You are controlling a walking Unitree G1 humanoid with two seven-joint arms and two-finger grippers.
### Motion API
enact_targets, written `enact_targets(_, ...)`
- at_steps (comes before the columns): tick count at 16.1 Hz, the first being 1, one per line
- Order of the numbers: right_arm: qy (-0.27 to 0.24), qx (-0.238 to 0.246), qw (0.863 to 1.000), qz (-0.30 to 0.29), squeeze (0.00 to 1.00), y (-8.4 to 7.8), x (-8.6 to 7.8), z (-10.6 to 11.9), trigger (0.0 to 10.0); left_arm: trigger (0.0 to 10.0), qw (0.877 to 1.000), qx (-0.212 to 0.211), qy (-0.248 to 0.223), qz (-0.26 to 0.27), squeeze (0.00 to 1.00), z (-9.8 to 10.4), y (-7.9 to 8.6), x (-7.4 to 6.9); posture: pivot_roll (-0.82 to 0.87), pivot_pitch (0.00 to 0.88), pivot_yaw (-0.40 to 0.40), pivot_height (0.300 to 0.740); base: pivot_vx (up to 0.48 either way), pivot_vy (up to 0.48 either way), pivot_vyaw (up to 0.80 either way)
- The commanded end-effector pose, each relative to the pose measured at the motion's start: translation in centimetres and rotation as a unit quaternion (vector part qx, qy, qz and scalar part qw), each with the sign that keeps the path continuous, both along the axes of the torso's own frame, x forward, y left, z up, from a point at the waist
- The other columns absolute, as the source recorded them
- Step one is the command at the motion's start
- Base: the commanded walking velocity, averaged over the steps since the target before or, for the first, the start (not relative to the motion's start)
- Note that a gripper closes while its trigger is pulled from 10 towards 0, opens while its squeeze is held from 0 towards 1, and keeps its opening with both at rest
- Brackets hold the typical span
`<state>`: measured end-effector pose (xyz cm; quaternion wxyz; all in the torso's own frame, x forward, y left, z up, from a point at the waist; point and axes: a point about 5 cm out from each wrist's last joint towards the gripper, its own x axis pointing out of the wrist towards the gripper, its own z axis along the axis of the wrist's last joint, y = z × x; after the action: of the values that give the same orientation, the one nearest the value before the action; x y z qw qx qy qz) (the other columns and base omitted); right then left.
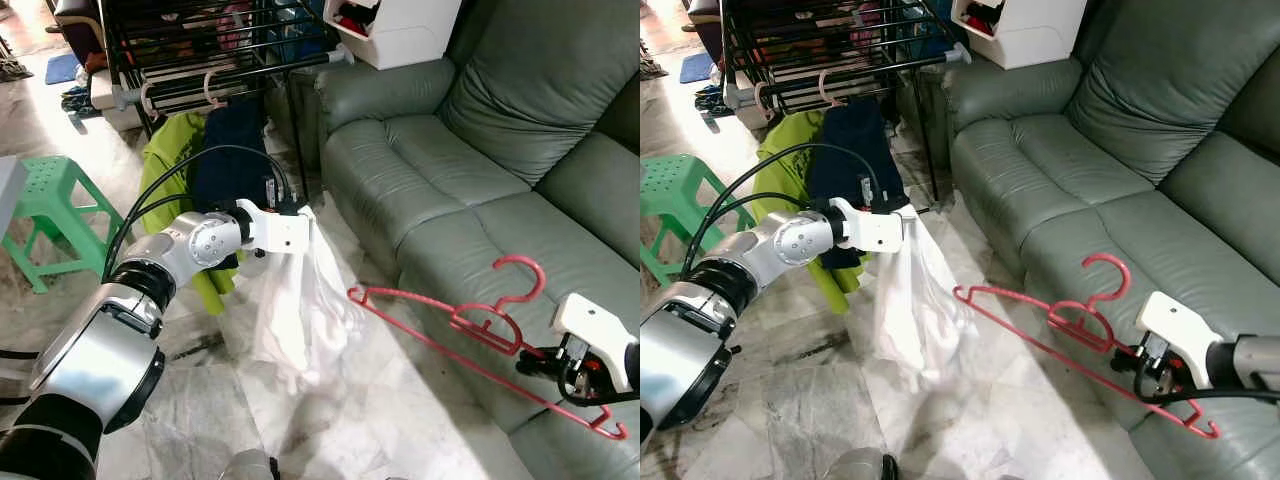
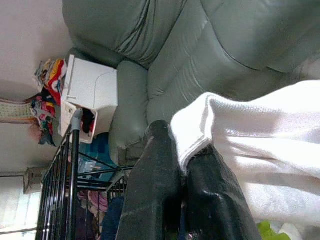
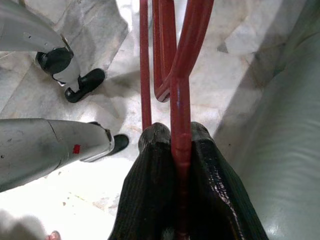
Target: Hang hanger
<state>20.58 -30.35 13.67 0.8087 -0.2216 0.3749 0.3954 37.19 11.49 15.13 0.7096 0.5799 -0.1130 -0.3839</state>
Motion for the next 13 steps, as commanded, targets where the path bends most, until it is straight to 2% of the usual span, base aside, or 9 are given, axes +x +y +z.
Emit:
enact_targets(1,-0.033,-0.009,0.999,0.014,0.00,0.1,0.8,1.3,10.0,10.0,1.000,-0.008,-0.026,-0.004,0.00,1.3,-0.3,0.4,-0.11,0.000,0.043,0.740,0.000,0.000,0.00)
enact_targets(4,-0.062,-0.004,0.998,0.008,0.00,0.6,1.8,1.0,10.0,10.0,0.999,-0.020,-0.024,-0.011,0.00,1.5,-0.7,0.4,-0.10,0.000,0.041,0.740,0.000,0.000,0.00)
enact_targets(6,-0.053,0.009,0.998,0.019,0.00,1.5,1.9,0.3,10.0,10.0,0.999,-0.035,-0.022,-0.017,0.00,1.8,-1.2,0.4,-0.10,0.000,0.040,0.740,0.000,0.000,0.00)
enact_targets(9,-0.042,0.024,0.998,0.030,0.00,2.1,1.8,-0.2,10.0,10.0,0.999,-0.042,-0.024,-0.018,0.00,2.1,-1.4,0.5,-0.10,0.000,0.040,0.740,0.000,0.000,0.00)
enact_targets(13,-0.057,-0.003,0.998,0.009,0.00,1.1,2.2,-0.5,10.0,10.0,0.999,-0.045,-0.024,-0.019,0.00,2.5,-1.5,0.6,-0.10,0.000,0.041,0.740,0.000,0.000,0.00)
